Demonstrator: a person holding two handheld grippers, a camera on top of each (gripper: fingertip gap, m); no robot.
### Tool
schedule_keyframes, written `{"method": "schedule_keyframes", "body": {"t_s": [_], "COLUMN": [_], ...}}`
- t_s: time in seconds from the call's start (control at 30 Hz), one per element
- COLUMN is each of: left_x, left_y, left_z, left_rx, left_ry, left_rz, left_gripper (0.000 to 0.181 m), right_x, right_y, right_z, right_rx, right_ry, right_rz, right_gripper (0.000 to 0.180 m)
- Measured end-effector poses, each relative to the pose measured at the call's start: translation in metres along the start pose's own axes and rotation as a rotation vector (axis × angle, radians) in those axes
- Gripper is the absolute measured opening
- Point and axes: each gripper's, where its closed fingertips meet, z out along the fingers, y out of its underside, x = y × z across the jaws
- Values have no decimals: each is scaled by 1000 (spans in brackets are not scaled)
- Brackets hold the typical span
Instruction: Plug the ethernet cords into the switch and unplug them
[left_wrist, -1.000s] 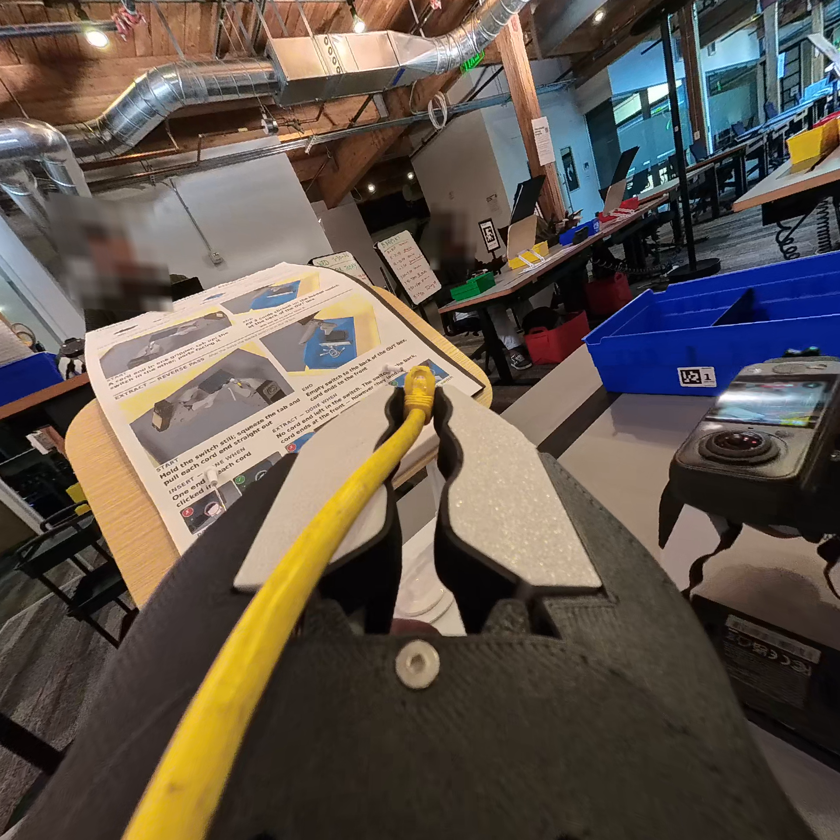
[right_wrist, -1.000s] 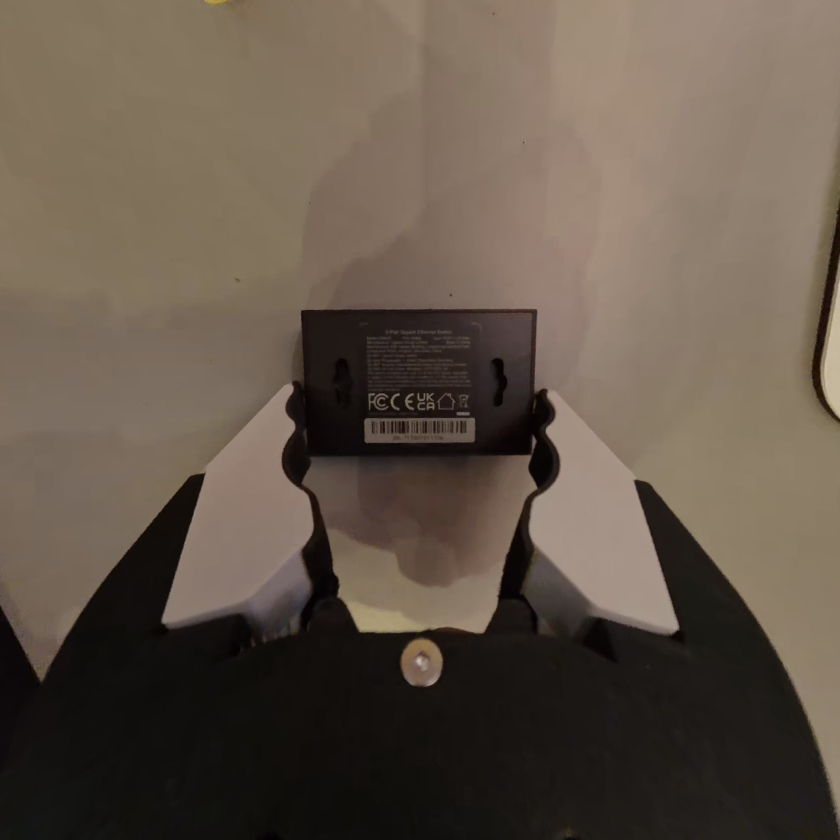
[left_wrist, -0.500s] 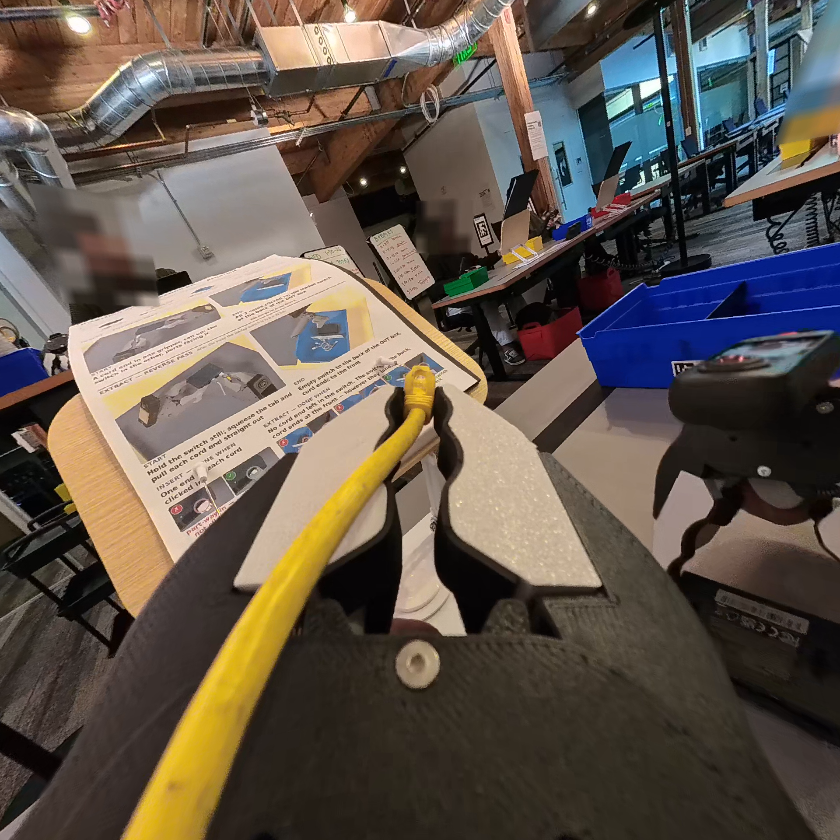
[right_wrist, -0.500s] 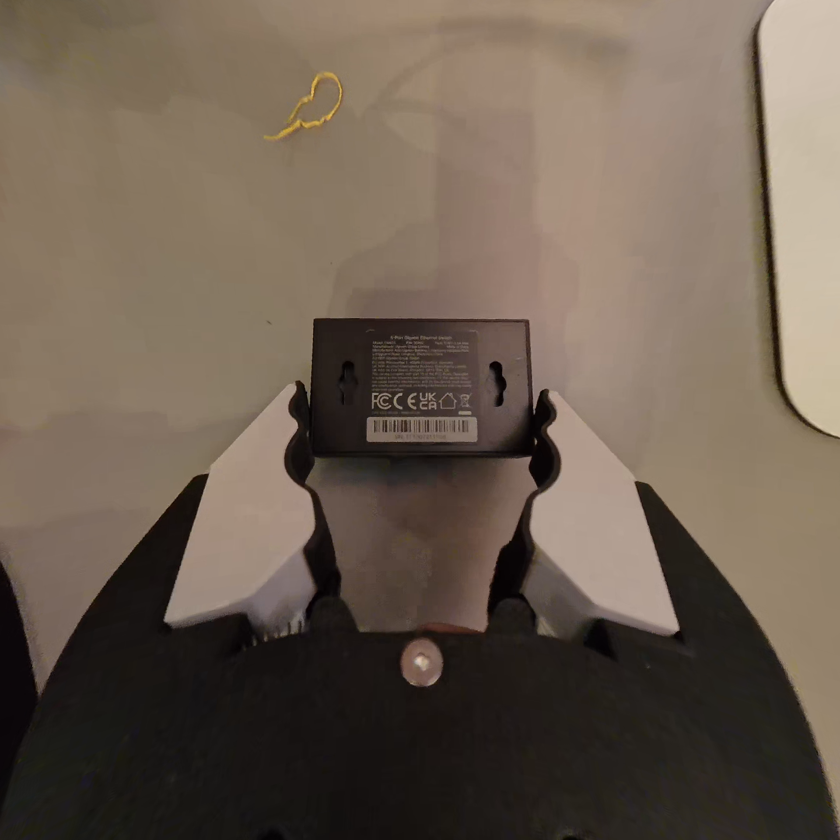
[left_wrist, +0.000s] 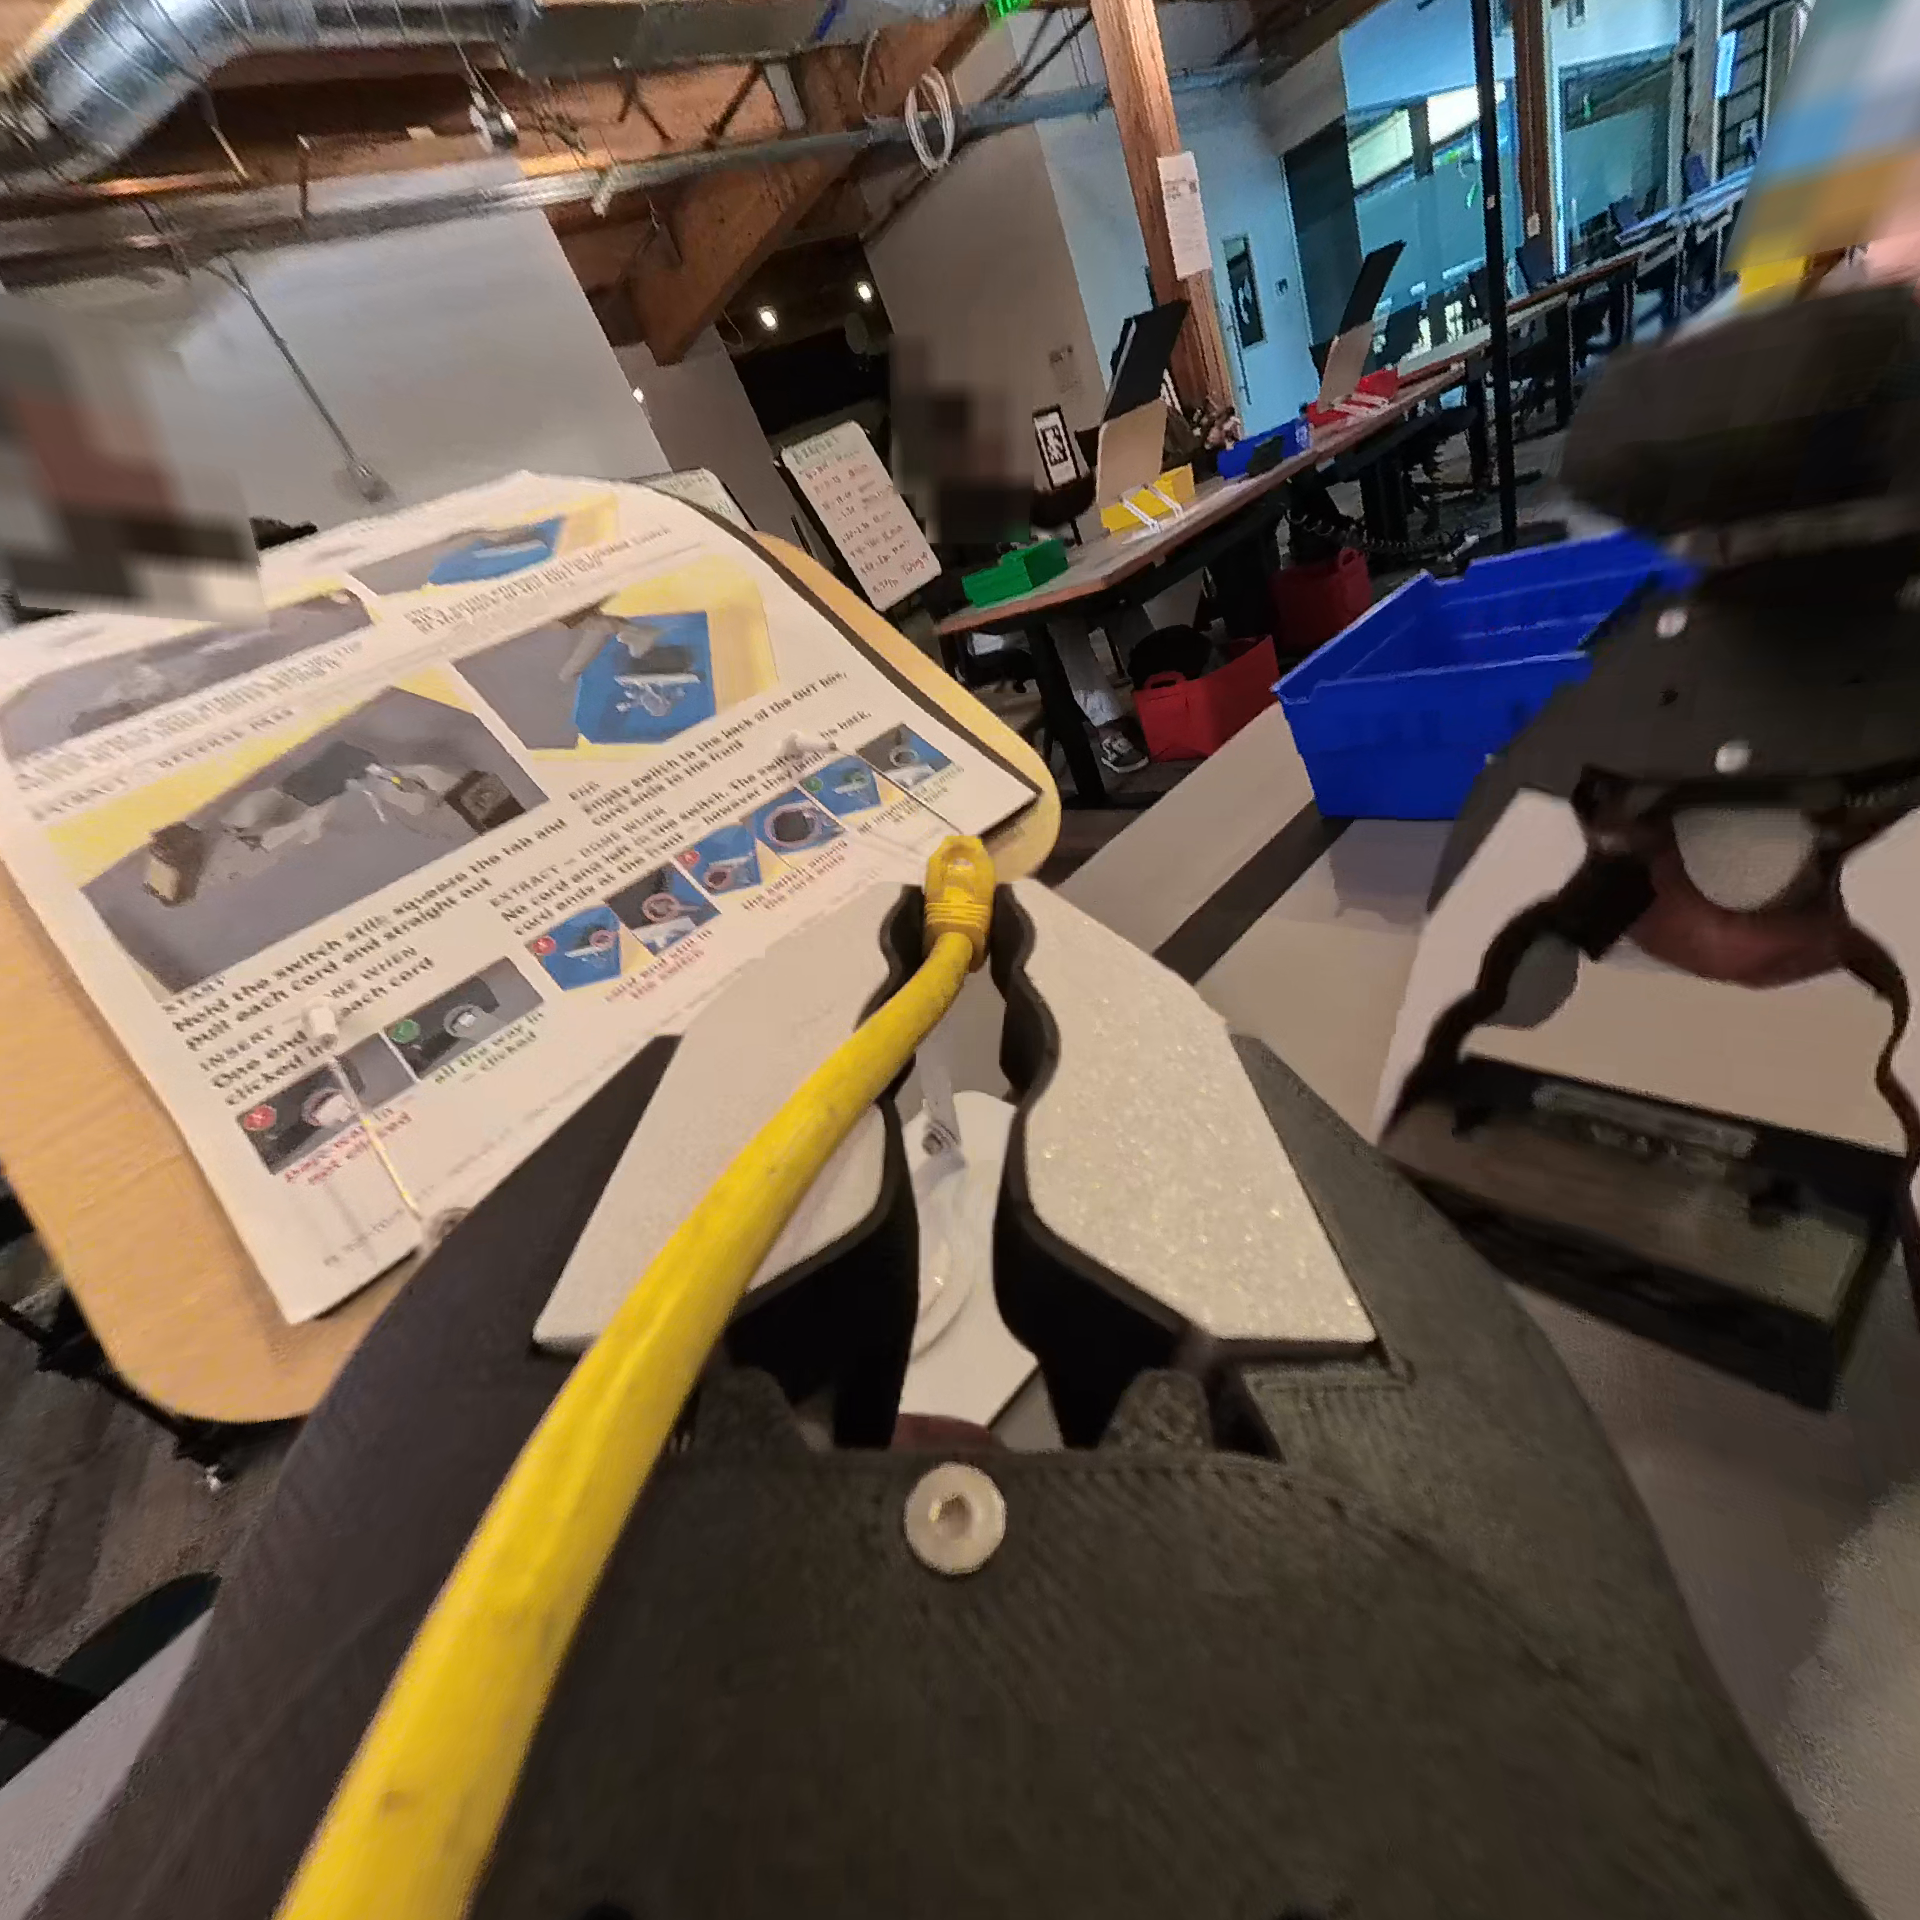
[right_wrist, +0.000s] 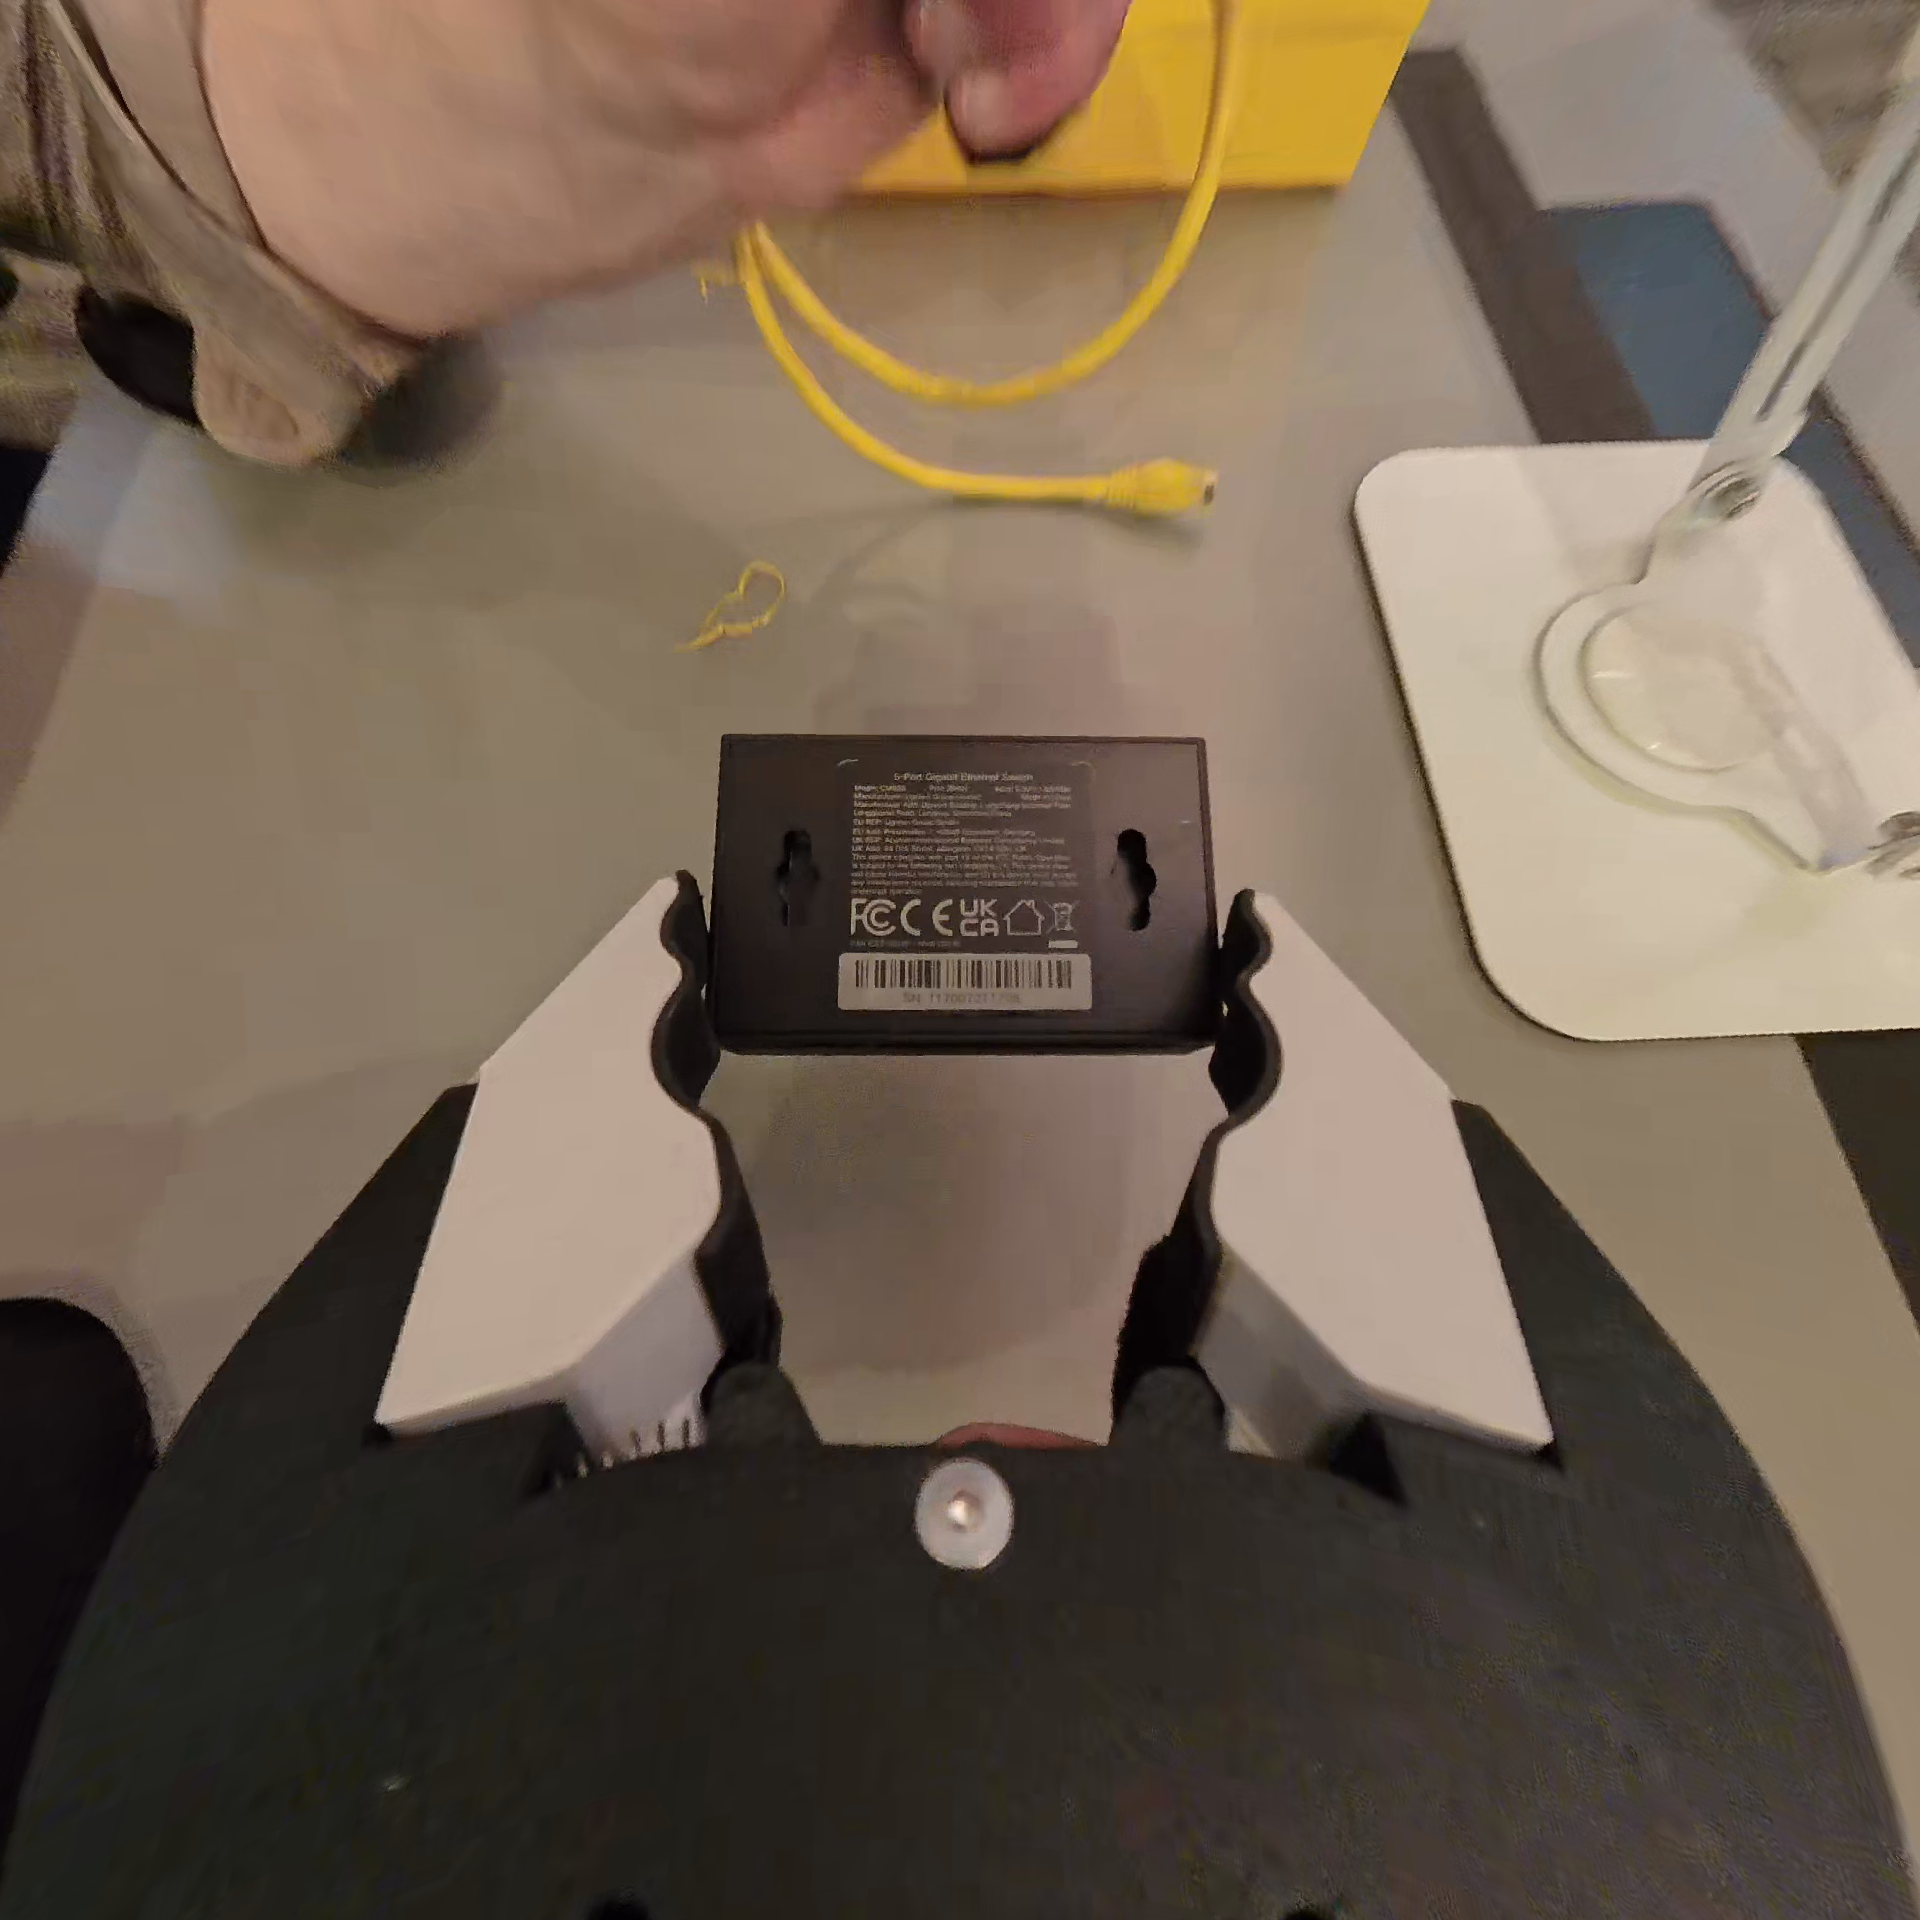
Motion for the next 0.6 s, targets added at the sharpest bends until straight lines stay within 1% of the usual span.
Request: {"method": "schedule_keyframes", "body": {"t_s": [0.1, 0.23, 0.3, 0.37, 0.47, 0.53, 0.6], "left_x": [16, 45, 58, 72, 84, 94, 106], "left_y": [18, 44, 49, 50, 48, 49, 48], "left_z": [9, 19, 21, 22, 20, 19, 17], "left_rx": [-76, -171, -187, -183, -156, -168, -167], "left_ry": [48, 150, 199, 274, 360, 422, 487], "left_rz": [6, -41, -39, -84, -132, -167, -188], "left_gripper": [13, 13, 13, 13, 13, 13, 13], "right_x": [2, 6, 10, 11, 9, 5, 5], "right_y": [-15, -25, -28, -33, -48, -61, -67], "right_z": [-18, -39, -46, -53, -62, -66, -61], "right_rx": [77, 151, 177, 226, 319, 380, 365], "right_ry": [52, 123, 166, 183, 172, 149, 147], "right_rz": [2, 8, 9, 17, 25, 18, 1], "right_gripper": [97, 97, 97, 97, 97, 96, 96]}}
